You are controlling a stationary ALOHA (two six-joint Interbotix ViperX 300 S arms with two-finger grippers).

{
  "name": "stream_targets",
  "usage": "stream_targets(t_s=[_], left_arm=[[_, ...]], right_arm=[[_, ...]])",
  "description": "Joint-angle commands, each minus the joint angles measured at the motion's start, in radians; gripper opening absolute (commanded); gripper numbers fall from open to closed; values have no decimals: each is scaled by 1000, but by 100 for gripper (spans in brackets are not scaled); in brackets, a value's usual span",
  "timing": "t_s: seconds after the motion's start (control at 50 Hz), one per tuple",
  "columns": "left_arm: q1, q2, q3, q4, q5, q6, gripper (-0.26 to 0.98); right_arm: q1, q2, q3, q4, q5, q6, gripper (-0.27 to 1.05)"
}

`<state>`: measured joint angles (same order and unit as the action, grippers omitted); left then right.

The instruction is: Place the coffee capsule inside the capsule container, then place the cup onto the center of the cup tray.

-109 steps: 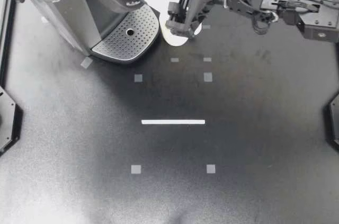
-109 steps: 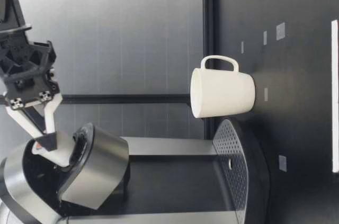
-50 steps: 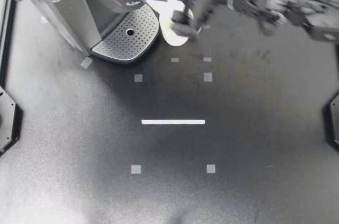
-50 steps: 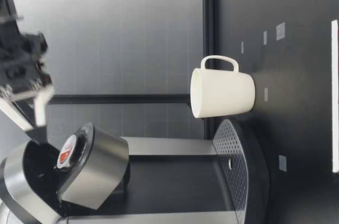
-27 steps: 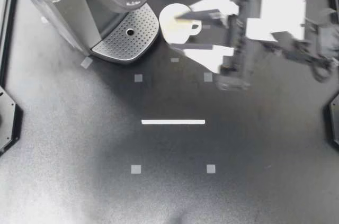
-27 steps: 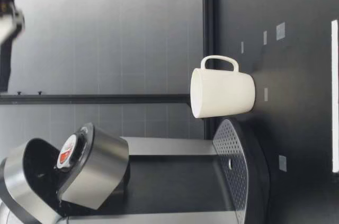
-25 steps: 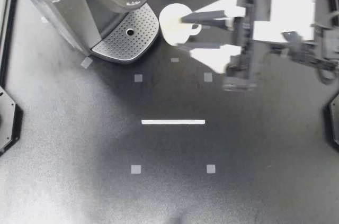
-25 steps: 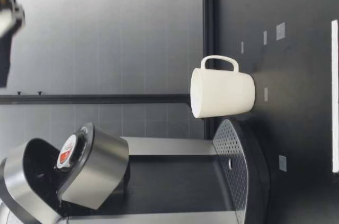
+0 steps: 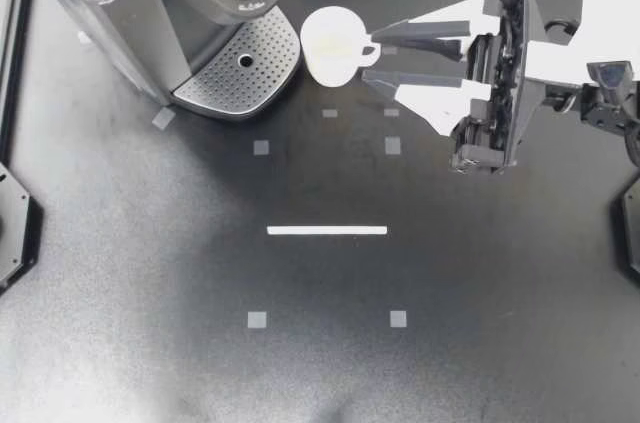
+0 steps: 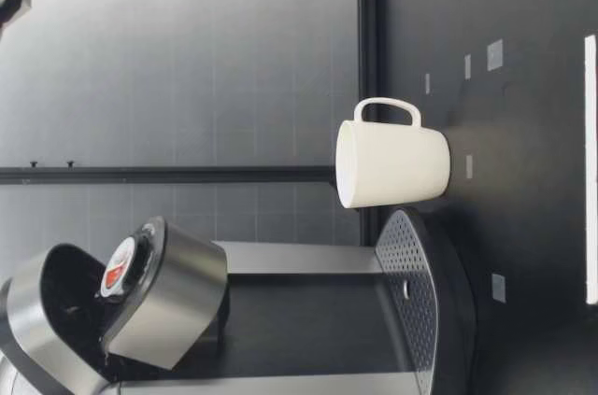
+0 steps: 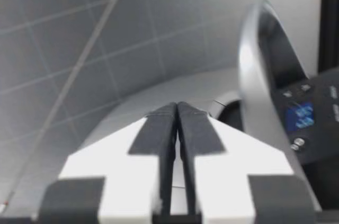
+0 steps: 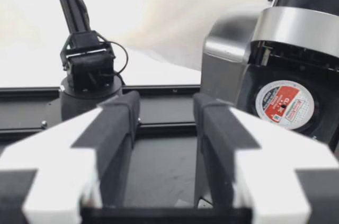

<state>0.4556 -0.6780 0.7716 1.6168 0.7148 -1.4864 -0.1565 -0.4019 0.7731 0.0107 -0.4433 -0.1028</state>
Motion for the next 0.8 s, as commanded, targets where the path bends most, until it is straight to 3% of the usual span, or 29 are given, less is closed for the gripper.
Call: stream_targets(t_s=[0.0,0.64,0.78], left_arm=[[5,2,-29,-11,-28,-3,11],[3,21,-83,-75,-449,-83,11],[-21,58,-100,-110,-517,-81,11]], right_arm=[[3,-20,-12,2,-11,2,50],[3,-17,-11,0,-14,0,50],[3,-14,-9,0,-14,0,50]])
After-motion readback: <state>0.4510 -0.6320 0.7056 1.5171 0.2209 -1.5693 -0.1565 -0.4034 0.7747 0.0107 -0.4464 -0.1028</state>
